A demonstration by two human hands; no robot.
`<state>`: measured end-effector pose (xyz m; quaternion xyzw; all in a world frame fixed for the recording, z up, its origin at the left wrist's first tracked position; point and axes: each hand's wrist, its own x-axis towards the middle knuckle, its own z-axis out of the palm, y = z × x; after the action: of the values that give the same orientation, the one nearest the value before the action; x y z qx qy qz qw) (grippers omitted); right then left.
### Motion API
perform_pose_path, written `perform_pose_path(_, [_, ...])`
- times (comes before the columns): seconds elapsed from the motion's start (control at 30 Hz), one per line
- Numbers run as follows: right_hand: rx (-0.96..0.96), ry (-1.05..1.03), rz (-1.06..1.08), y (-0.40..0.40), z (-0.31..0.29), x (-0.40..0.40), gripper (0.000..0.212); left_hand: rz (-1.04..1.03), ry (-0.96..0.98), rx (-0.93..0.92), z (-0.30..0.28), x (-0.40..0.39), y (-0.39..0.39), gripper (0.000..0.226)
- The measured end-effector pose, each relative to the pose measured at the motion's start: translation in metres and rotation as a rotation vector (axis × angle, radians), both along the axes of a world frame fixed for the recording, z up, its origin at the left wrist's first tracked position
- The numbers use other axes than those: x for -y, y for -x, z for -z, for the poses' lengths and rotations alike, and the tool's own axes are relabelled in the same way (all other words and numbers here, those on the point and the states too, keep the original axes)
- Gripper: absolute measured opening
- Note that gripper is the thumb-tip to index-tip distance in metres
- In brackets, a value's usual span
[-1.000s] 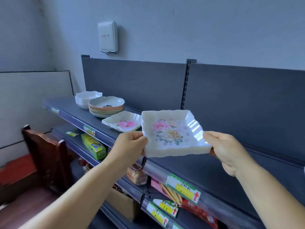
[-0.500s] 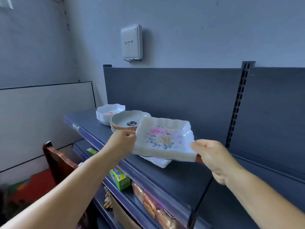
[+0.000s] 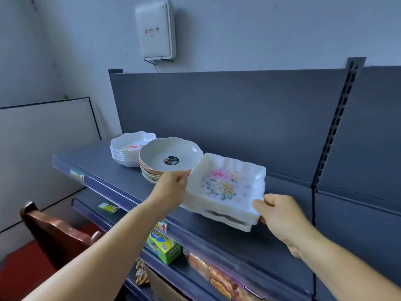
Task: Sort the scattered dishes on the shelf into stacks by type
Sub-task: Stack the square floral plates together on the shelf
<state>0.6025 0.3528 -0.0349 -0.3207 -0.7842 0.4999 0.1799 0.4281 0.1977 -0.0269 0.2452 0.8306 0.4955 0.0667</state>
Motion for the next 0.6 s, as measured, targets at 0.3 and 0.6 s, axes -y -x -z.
perform_pose_path(0.3, [0.023,-0.054,0.181,0.01,0.003,0.026,0.039,0.108,0.061,-0.117,0.019,0.002,0.02,0.026])
perform_pose_path(0.6, [0.095,-0.076,0.361,-0.003,0.002,0.029,0.034,0.239,0.046,-0.087,0.017,-0.008,0.006,0.03])
